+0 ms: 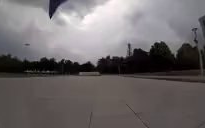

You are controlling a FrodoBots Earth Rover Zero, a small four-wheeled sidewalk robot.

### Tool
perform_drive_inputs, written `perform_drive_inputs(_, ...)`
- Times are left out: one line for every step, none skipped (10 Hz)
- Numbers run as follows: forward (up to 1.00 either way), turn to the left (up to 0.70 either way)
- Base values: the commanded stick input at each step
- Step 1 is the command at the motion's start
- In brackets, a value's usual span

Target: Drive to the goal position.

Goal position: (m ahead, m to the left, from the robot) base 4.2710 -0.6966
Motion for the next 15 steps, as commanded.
perform_drive_inputs(0.70, 0.00)
perform_drive_inputs(0.70, 0.00)
perform_drive_inputs(0.70, 0.00)
perform_drive_inputs(0.70, 0.00)
perform_drive_inputs(0.70, 0.00)
perform_drive_inputs(0.70, 0.00)
perform_drive_inputs(0.70, 0.00)
perform_drive_inputs(0.70, 0.00)
perform_drive_inputs(0.70, 0.00)
perform_drive_inputs(0.70, 0.00)
perform_drive_inputs(0.70, 0.00)
perform_drive_inputs(0.70, 0.00)
perform_drive_inputs(0.70, 0.00)
perform_drive_inputs(0.70, 0.00)
perform_drive_inputs(0.70, 0.00)
